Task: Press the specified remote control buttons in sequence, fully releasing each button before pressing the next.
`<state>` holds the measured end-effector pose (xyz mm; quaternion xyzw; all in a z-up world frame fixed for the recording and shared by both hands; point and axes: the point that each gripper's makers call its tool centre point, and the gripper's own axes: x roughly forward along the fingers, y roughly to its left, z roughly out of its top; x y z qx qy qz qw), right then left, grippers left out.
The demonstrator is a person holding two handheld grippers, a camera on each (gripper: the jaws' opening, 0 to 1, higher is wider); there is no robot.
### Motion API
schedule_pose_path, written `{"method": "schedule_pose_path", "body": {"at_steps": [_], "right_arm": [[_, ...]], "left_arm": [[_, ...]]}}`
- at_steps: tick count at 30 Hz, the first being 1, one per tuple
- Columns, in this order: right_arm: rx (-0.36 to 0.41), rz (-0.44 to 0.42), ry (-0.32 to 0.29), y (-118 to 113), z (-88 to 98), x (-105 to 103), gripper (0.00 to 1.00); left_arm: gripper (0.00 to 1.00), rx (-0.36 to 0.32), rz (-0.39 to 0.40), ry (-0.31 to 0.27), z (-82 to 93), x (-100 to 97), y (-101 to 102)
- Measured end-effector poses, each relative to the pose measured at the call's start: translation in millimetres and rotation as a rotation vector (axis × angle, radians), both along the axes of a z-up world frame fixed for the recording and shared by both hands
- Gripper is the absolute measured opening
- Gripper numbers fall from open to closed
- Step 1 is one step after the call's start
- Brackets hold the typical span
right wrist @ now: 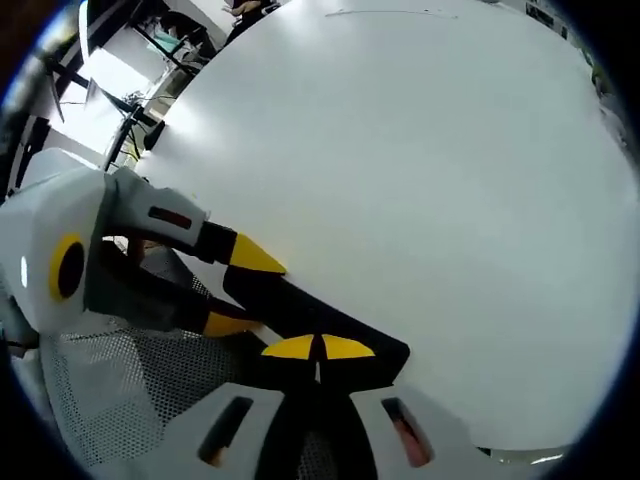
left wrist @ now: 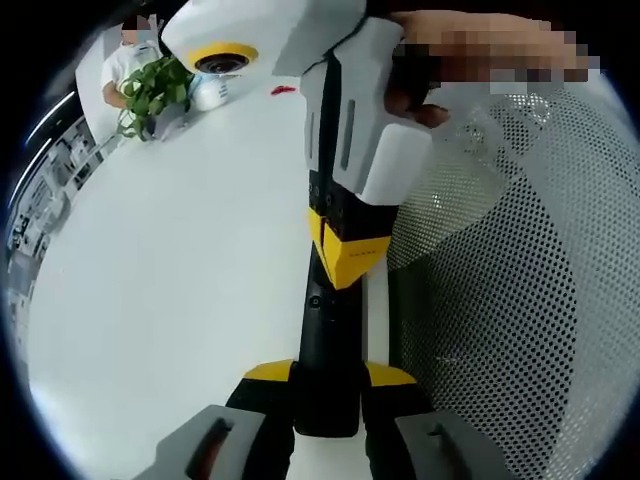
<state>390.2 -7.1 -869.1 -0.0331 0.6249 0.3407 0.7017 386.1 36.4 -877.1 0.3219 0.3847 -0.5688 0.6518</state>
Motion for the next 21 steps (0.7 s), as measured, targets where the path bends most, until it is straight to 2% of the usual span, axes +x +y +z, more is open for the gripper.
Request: {"method": "schedule_pose_path", "body": {"at_steps": [21], "right_arm": [[-0.046, 0.008, 0.049, -9.5, -1.0, -7.2, 0.00]], "left_arm": [[0.25, -0.008, 0.004, 0.004, 0.5, 0.0, -1.0]]}}
